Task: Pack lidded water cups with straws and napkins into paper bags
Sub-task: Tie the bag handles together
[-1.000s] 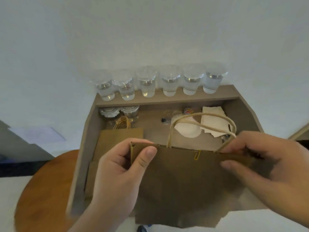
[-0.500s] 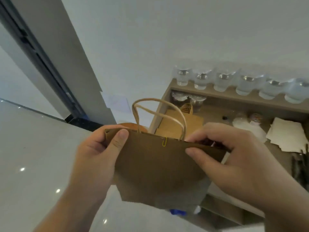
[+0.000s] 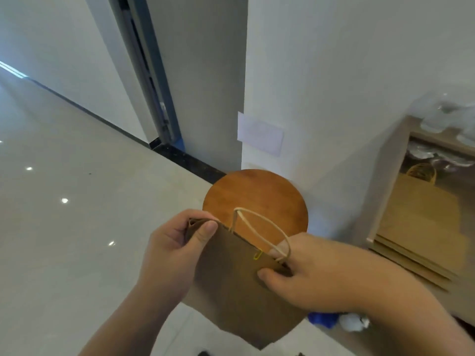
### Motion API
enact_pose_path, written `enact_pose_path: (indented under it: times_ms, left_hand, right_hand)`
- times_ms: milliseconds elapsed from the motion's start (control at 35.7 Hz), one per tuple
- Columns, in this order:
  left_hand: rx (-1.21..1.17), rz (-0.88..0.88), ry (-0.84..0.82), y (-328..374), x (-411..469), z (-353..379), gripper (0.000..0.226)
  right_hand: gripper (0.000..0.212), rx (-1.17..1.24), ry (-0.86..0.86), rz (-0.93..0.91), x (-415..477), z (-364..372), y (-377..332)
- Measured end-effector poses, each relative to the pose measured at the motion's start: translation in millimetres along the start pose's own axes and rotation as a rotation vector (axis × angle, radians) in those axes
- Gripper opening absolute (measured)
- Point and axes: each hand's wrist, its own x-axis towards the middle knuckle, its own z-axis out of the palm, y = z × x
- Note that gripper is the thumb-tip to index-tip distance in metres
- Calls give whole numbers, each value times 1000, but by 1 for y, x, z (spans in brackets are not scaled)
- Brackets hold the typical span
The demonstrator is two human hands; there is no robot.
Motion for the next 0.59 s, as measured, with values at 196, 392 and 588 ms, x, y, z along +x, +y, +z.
enact_pose_path:
  times_ms: [196, 392, 588]
  left_hand:
    - [157, -47, -73, -40, 71, -37, 19]
    - [373, -169, -155, -70, 164, -27, 51]
    - [471, -191, -168, -85, 262, -26, 43]
  right_hand:
    - [47, 239, -65, 147, 69, -4, -27]
    - [49, 399, 59, 309, 171, -20, 5]
    - [26, 478, 142, 501, 320, -48, 61]
